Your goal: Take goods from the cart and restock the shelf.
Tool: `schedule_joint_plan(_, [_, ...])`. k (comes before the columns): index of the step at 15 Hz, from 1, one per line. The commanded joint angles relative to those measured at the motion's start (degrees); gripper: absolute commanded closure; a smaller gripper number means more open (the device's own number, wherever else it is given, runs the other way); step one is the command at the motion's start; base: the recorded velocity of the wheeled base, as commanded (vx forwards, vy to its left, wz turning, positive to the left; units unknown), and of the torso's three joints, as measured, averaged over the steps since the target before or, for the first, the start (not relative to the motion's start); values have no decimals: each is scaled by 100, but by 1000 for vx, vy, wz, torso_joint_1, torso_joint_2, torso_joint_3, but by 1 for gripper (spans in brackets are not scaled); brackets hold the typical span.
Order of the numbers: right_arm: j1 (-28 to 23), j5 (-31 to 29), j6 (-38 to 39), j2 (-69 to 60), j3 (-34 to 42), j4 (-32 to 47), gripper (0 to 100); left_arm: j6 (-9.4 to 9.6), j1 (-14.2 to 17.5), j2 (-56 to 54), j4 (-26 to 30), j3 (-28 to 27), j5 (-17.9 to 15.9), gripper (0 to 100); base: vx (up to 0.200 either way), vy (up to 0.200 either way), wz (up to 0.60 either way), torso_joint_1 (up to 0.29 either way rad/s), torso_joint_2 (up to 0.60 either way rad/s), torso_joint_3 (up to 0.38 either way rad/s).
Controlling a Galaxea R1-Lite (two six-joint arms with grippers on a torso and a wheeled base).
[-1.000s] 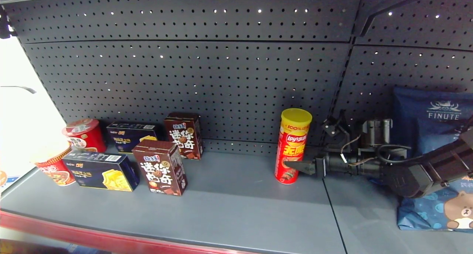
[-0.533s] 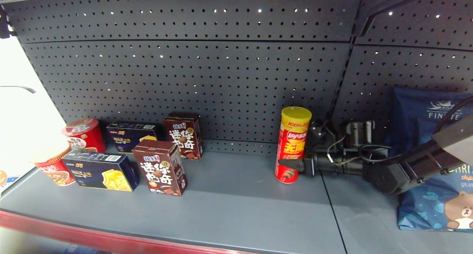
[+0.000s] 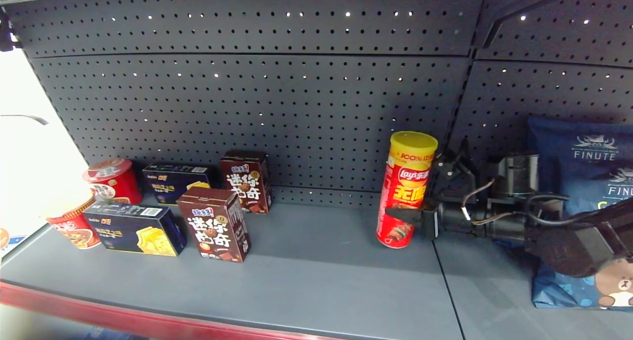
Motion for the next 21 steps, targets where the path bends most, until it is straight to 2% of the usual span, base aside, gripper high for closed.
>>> schedule_joint_plan(1, [327, -740, 114, -1241, 806, -25, 100, -3, -6, -2, 2, 18, -2, 100, 0, 0, 0, 0, 0, 0])
schedule_joint_plan(5, [626, -1153, 589, -2155, 1808, -78, 100, -3, -23, -2, 2, 27, -2, 100, 0, 0, 0, 0, 0, 0])
schedule_joint_plan(7, [942, -1487, 668, -2348, 2511, -728, 100, 6, -146, 7, 2, 88, 6, 100, 0, 0, 0, 0, 0, 0])
schedule_joint_plan(10, [1179, -1593, 765, -2296, 3434, -1616, 100, 6, -129, 7, 2, 62, 33, 100, 0, 0, 0, 0, 0, 0])
schedule_joint_plan(14, [1329, -1812, 765, -1944, 3486, -1844, 100, 6, -129, 7, -7, -35, 50, 100, 0, 0, 0, 0, 0, 0])
schedule_joint_plan(21, [1320, -1821, 703, -1311, 3355, -2090, 100, -3, -129, 7, 2, -123, 50, 100, 0, 0, 0, 0, 0, 0])
